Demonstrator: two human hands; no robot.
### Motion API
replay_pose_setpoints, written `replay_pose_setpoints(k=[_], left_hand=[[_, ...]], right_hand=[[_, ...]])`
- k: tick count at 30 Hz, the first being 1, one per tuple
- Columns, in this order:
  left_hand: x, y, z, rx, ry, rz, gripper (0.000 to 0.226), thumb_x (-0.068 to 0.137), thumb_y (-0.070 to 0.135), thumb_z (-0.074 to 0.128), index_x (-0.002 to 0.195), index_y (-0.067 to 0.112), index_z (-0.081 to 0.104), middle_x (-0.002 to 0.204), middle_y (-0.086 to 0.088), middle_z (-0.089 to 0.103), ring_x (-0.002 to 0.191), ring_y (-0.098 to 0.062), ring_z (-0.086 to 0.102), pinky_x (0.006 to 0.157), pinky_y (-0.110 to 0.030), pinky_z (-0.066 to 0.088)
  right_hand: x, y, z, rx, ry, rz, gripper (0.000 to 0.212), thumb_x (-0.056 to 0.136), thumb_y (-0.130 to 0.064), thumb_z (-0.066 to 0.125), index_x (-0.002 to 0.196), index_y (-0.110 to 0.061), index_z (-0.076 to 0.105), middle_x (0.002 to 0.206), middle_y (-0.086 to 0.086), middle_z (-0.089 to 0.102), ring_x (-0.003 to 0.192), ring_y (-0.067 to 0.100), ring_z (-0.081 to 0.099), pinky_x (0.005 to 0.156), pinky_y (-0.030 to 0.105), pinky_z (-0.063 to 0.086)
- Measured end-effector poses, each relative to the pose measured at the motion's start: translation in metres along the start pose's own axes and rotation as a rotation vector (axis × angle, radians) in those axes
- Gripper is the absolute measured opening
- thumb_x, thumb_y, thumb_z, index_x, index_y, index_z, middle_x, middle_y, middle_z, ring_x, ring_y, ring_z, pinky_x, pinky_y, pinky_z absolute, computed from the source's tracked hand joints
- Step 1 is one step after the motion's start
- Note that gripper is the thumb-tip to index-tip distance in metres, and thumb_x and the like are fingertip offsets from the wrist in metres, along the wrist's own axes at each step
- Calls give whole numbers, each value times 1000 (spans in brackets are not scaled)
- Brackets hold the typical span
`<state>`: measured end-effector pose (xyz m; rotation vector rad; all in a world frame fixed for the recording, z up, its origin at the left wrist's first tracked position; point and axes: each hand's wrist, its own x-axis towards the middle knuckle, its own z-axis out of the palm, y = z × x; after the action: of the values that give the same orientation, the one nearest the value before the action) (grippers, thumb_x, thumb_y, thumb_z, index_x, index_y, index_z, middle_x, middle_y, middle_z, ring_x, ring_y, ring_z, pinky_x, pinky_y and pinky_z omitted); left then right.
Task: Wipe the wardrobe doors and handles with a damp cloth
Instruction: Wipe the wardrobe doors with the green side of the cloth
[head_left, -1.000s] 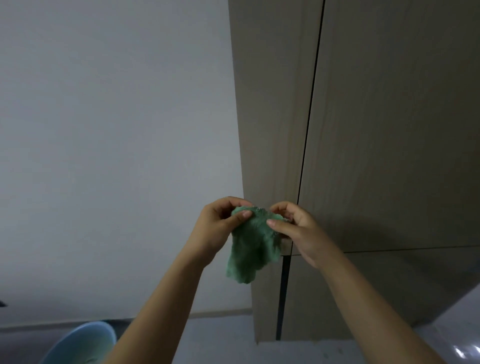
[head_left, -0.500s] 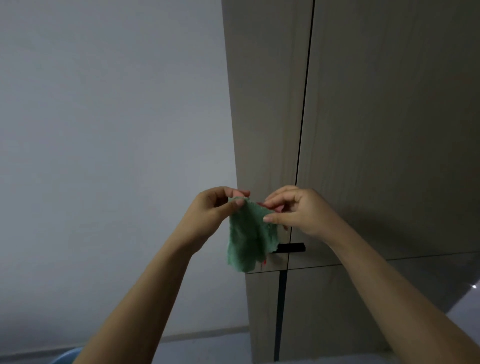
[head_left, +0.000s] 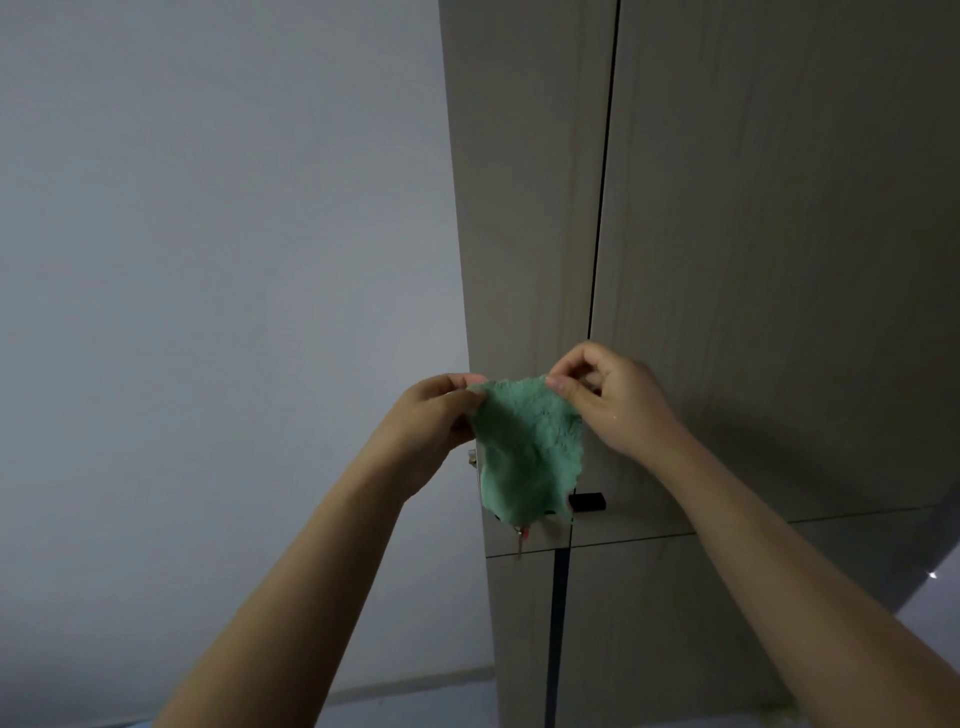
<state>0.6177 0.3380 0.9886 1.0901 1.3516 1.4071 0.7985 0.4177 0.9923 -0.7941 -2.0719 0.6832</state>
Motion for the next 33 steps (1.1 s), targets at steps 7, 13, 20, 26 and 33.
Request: replay_pose_setpoints(k=[7, 13, 20, 26, 33], left_hand=[[19, 31, 13, 89, -239, -219, 61, 67, 34, 71, 113, -5, 64, 107, -15, 69, 99, -27, 66, 87, -36, 54], [46, 80, 41, 227, -208, -11, 20, 85, 25, 66, 90, 6, 69, 86, -8, 70, 85, -22, 66, 77, -31, 53], [71, 181, 68, 472, -123, 251, 37, 79, 33, 71, 99, 2, 72, 94, -15, 71, 92, -27, 66, 86, -37, 54], [89, 272, 67, 543, 21, 454, 23, 84, 32, 70, 94, 12, 73, 96, -7, 68, 96, -21, 61, 84, -30, 55], [119, 364, 46, 620, 234, 829, 13, 88, 28, 67, 96, 18, 72, 92, 6, 66, 84, -7, 60, 74, -20, 55]], right_hand=[[12, 5, -9, -22, 145, -156, 4, 85, -16, 70, 84, -20, 69, 86, -5, 56, 79, 5, 56, 70, 11, 42], [10, -4, -19, -211, 719, -283, 20, 88, -19, 65, 106, -10, 66, 102, 5, 52, 93, 8, 47, 88, 6, 33], [53, -33, -4, -81, 790, -470, 34, 96, -13, 41, 125, -3, 53, 128, 5, 45, 119, 16, 47, 106, 20, 36], [147, -72, -35, -135, 793, -510, 50, 102, -31, 29, 145, -5, 34, 151, 10, 31, 140, 23, 28, 115, 44, 26], [266, -133, -73, -280, 841, -595, 60, 101, -40, 23, 147, -1, 27, 151, 17, 31, 139, 28, 30, 116, 38, 25]])
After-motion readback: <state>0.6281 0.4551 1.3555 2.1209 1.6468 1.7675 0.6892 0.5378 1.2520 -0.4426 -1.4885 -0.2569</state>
